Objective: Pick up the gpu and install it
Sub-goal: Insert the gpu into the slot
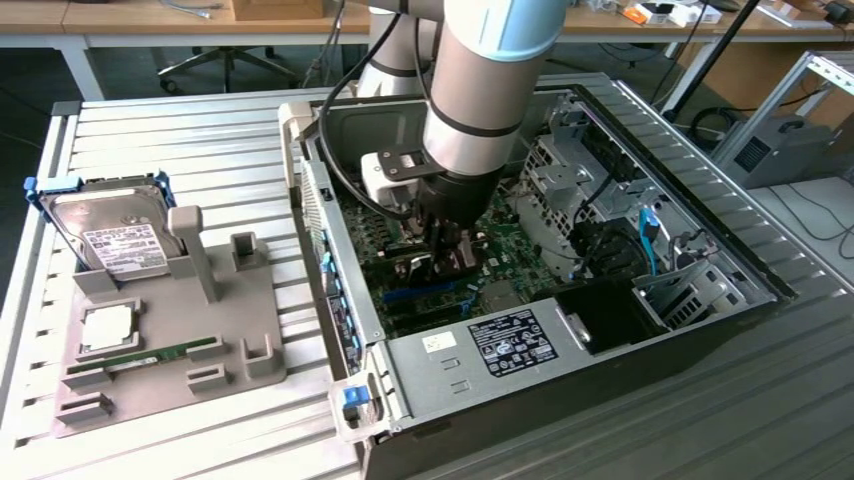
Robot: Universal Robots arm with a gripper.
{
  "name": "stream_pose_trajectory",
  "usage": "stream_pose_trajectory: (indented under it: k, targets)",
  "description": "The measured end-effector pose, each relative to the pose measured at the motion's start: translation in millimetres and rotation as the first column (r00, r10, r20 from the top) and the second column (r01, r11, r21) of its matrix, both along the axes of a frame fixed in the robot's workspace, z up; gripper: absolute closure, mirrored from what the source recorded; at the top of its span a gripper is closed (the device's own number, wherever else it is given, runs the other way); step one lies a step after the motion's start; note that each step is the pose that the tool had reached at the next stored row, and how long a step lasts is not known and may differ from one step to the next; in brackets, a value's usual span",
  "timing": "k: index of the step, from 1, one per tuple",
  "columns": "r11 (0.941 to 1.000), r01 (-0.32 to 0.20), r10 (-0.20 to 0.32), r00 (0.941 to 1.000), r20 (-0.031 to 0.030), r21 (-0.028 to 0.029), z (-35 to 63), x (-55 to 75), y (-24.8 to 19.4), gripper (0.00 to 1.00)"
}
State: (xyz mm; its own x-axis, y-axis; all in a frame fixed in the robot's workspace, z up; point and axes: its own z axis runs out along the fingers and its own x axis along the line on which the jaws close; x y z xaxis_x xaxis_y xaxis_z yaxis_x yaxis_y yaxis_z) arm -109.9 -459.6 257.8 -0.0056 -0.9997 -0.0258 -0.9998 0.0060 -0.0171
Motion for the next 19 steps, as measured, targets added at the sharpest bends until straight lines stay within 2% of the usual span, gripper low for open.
stream_pose_trajectory:
  k: [19]
  targets:
    - [1.0000,0.000,0.000,1.0000,0.0001,0.0003,-2.2,0.0,-0.9,0.73]
